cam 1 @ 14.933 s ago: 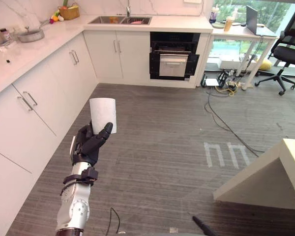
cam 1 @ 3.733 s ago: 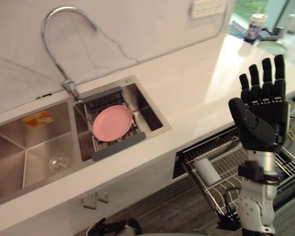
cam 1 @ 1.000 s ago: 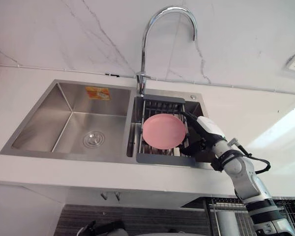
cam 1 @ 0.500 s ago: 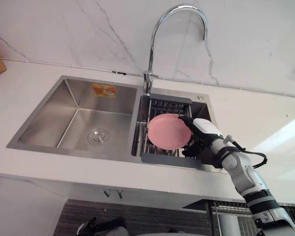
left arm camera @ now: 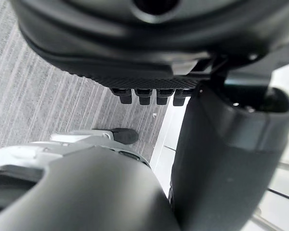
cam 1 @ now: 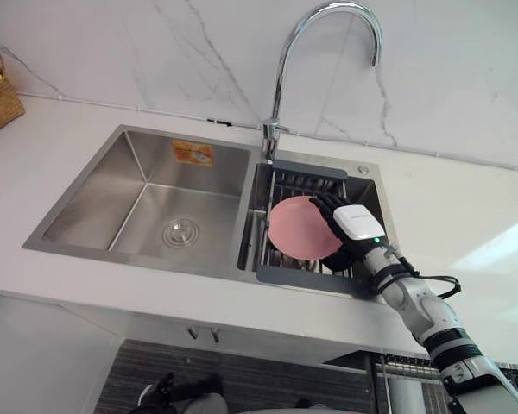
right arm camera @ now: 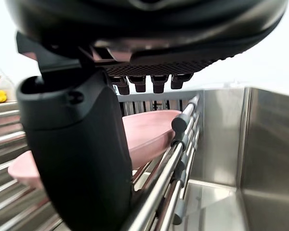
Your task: Walk over to the sink, pick up the cup, carry it to the dishwasher, place the cup inside the dishwasher, then close the dishwasher door
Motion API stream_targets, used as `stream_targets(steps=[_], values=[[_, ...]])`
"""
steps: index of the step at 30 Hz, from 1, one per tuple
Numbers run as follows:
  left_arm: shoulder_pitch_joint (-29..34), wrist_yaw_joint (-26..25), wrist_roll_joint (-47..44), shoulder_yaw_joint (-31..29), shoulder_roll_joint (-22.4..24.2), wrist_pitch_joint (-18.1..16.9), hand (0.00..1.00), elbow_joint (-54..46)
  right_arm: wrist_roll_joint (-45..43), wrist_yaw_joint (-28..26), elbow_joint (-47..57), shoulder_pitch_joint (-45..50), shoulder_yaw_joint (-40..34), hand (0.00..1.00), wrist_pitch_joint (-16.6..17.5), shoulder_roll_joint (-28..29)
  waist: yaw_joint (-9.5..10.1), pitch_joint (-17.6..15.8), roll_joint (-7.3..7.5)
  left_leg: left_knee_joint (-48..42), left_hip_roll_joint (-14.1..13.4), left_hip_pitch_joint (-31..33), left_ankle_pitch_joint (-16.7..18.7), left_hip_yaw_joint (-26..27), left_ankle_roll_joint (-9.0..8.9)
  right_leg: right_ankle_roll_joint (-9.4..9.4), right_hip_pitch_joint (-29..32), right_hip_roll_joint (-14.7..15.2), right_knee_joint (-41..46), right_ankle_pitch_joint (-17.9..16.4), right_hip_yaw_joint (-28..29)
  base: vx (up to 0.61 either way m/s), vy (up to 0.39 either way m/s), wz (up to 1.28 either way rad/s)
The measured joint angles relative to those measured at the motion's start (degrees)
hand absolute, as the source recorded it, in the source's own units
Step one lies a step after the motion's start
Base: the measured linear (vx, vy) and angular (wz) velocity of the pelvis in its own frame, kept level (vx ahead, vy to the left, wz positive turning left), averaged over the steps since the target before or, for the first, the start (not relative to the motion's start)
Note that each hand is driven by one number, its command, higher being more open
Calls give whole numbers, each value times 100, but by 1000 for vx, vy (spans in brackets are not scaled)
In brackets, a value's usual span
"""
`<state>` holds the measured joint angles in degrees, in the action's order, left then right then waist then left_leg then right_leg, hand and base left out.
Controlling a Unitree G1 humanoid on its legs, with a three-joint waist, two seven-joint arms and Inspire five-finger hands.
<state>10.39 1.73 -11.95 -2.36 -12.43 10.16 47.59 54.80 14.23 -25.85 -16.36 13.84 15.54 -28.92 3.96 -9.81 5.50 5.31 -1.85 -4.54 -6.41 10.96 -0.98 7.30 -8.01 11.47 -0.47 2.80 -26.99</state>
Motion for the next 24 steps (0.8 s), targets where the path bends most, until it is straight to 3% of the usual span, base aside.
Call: stream_targets(steps=[3, 15, 24], values=[[0, 16, 0, 24, 7, -47, 100, 4, 339, 370, -77, 4, 37, 100, 10, 30, 1, -25, -36, 1, -4, 2, -12, -8, 2, 0, 0, -4, 10, -1, -8, 0, 0, 0], [2, 21, 79, 54, 9, -153, 100, 22, 680, 878, -89, 46, 73, 100, -17, 36, 1, -39, -58, 1, -12, 5, -5, -13, -8, 17, -5, -12, 15, -15, -13, 0, 0, 0], [2, 71, 278, 56, 7, -247, 100, 33, 1240, 1598, -77, 135, 144, 100, 41, -22, -5, -42, -67, 1, -28, 2, -2, 20, -9, 13, -4, -21, 25, -37, 11, 0, 0, 0]])
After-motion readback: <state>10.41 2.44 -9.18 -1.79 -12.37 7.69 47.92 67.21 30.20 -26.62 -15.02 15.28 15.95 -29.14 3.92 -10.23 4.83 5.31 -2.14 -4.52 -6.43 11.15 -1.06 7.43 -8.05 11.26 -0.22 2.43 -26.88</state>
